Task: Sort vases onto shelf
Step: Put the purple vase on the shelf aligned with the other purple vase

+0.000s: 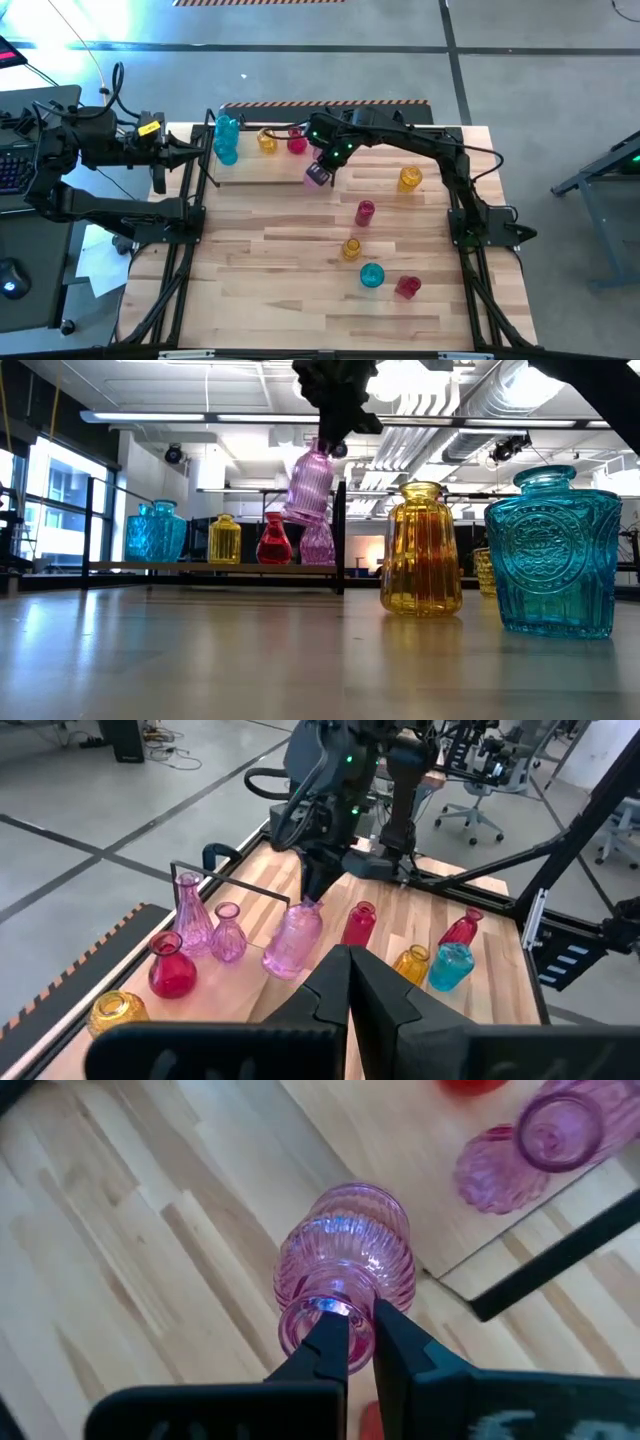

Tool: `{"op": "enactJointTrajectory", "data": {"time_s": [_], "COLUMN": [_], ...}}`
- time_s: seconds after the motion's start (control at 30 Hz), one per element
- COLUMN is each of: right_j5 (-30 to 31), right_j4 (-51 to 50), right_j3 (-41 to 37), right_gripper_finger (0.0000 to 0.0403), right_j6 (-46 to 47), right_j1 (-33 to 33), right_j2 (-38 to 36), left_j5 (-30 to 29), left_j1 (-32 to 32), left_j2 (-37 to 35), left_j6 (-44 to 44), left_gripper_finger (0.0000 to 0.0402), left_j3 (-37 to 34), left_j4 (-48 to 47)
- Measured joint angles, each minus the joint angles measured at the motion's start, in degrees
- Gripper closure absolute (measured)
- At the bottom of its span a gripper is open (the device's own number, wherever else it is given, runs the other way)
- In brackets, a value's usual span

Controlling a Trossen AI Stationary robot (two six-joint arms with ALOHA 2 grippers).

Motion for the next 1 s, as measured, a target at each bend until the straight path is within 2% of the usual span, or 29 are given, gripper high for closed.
{"op": "enactJointTrajectory", "data": {"time_s": [0.47,1.0], "right_j5": [-0.6,0.4], "right_j4": [0.6,1.9], "right_j3": [0.0,0.0], "right_gripper_finger": [0.0402,0.0402], "right_j6": [-5.4,-6.1], "right_j1": [-1.8,-5.0], "right_j2": [5.7,6.0], "left_j5": [0.0,-0.1], "left_j1": [0.0,0.0], "left_j2": [0.0,0.0], "left_j6": [-1.8,-1.8], "left_gripper_finger": [0.0401,0.0401], "left_j3": [0.0,0.0], "left_j4": [0.0,0.0]}}
